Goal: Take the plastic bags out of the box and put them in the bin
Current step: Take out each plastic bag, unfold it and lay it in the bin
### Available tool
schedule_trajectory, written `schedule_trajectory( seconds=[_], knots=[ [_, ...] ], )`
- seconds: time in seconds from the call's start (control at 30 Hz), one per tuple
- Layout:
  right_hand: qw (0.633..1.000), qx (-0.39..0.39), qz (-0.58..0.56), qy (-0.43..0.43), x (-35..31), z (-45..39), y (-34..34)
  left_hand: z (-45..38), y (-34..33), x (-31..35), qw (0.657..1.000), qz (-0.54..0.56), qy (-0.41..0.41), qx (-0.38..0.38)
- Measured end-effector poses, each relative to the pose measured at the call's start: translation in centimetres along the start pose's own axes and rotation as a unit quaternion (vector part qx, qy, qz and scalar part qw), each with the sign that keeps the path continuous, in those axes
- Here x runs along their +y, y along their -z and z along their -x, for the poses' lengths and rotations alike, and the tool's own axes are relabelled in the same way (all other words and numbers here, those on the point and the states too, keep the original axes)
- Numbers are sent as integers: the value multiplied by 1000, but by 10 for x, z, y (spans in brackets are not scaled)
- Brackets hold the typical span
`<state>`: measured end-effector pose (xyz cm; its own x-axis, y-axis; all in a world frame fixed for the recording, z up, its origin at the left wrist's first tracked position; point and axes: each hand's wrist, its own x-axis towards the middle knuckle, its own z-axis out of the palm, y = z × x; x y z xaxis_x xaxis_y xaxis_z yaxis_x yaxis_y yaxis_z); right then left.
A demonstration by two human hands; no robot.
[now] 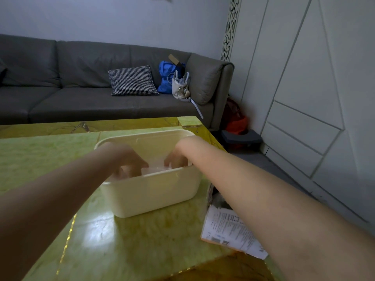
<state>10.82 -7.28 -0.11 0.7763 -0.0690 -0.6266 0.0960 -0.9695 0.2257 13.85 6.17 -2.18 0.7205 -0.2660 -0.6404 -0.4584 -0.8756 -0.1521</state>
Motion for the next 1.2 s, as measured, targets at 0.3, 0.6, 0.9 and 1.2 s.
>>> schedule_trajectory(
  seconds=[0.3, 0.6, 0.9, 1.2],
  knots=[
    [989, 88, -101, 62, 19, 46, -5, 57, 14, -18, 984, 156, -46, 77],
    [938, 236, -247, 58, 70, 142, -33, 128, 27, 64, 918, 120, -183, 331],
    [950, 232, -192, -85, 80, 159, -115, 126, -20, 150, 945, 28, -237, 225],
    [893, 234, -384, 20, 68, 164, -111, 129, -29, 154, 914, 214, -224, 261]
  ],
)
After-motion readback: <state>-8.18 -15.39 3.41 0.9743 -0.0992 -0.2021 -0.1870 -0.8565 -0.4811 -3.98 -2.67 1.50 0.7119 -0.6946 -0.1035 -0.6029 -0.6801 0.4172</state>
